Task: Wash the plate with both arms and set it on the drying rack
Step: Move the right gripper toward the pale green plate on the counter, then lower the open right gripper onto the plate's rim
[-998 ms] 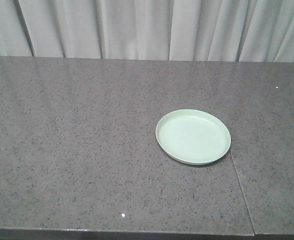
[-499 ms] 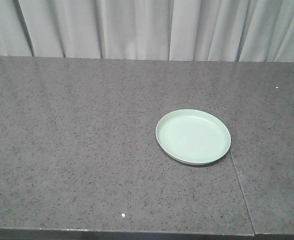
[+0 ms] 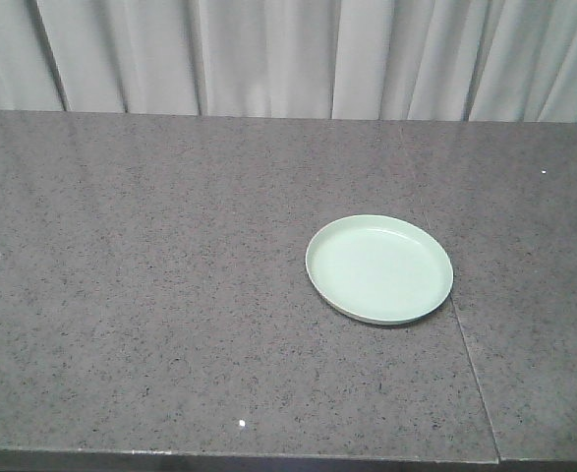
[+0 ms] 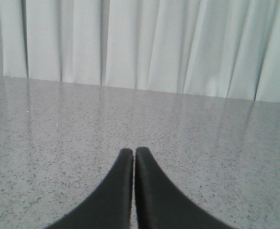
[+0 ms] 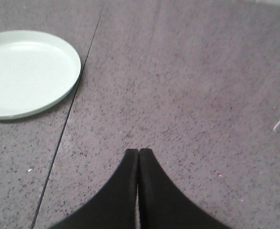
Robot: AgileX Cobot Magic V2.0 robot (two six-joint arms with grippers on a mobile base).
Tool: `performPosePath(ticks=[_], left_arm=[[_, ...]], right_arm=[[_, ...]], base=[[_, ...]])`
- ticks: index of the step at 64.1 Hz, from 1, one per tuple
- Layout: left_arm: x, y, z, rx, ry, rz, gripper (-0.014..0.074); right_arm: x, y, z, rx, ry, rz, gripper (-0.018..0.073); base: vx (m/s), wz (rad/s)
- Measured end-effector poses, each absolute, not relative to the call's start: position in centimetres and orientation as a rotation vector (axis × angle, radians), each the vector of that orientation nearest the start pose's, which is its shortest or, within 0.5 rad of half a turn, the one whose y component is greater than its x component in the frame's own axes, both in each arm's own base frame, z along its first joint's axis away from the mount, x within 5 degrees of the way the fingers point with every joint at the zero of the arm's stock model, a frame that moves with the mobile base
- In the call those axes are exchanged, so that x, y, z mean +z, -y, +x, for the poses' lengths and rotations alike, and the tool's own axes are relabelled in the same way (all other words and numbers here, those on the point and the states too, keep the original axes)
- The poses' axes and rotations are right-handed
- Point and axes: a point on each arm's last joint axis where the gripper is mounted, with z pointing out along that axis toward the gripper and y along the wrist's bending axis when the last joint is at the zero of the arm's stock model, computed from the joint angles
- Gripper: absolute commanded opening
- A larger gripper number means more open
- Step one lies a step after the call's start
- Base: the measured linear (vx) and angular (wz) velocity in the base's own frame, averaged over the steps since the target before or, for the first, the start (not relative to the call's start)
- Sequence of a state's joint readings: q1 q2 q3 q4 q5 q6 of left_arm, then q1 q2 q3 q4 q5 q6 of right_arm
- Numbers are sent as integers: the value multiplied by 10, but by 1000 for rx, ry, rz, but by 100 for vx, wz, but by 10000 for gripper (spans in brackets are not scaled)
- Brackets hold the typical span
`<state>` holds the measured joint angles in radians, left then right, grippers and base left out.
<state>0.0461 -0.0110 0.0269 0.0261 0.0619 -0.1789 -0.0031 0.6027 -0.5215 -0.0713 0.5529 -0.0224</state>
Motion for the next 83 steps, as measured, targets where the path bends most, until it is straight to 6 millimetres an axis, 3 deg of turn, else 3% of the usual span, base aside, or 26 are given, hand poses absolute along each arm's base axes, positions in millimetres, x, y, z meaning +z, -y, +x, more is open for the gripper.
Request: performPosePath(ticks=[10,26,35,45,55,73,83], left_arm=[[199,-3,57,-83,-1554,-156,-5],[199,-3,57,-83,-1554,-156,-5],[199,-3,57,-83,-1554,-156,-5],[199,-3,57,-83,-1554,-156,-5],[199,-3,57,-83,-1554,-156,-5],[199,-3,57,-83,-1554,-156,-5],[199,-3,57,-83,-1554,-156,-5]], right_arm=[[285,2,138,-55,-2226,-43,-10],[274,2,147,-33,-2317,-29,16],[274,2,147,-33,-2318,-29,113],[274,2,147,-33,-2317,-29,303],[274,2,147,-34,-2316,-32,426],[280,-4,153,-37,-2235,-214,437],[300,-12,168,12,-2156,-337,437]], base=[[0,0],[0,0],[0,0],[0,0],[0,0],[0,0],[0,0]])
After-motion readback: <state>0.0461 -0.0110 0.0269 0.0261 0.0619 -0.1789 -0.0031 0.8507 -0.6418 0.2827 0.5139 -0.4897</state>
